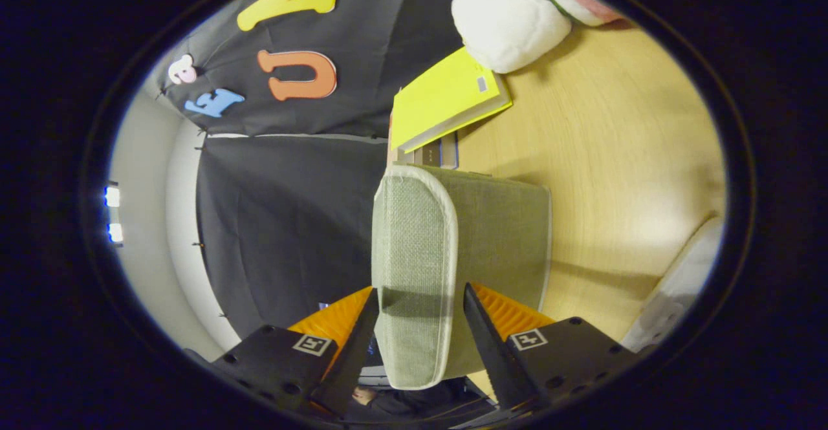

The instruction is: Open the storage box then place both shoes into the box .Put the left shoe in first, then the right shoe, with the right side of both shoes facing outward in a uniform manner.

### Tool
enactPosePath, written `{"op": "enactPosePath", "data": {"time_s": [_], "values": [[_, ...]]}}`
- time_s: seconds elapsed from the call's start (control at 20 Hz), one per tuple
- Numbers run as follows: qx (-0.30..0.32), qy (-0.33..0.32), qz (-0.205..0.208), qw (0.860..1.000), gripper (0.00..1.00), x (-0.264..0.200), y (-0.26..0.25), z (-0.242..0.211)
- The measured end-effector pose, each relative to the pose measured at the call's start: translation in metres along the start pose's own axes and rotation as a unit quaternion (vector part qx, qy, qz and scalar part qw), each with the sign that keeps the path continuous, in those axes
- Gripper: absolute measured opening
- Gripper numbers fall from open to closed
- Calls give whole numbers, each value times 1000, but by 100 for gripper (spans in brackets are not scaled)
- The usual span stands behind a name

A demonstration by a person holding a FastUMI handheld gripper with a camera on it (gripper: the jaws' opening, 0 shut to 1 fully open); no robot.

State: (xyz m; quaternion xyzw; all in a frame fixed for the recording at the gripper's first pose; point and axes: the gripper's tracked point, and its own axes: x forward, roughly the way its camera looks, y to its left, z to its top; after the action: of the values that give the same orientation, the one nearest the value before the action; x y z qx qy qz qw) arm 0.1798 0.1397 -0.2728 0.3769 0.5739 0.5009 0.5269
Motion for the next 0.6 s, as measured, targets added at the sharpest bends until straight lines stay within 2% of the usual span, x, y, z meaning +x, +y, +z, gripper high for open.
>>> {"op": "enactPosePath", "data": {"time_s": [0.05,0.6], "values": [[-1,11,10,1000,81,2,1,-3],[-22,18,7,1000,21,-15,17,-11]]}}
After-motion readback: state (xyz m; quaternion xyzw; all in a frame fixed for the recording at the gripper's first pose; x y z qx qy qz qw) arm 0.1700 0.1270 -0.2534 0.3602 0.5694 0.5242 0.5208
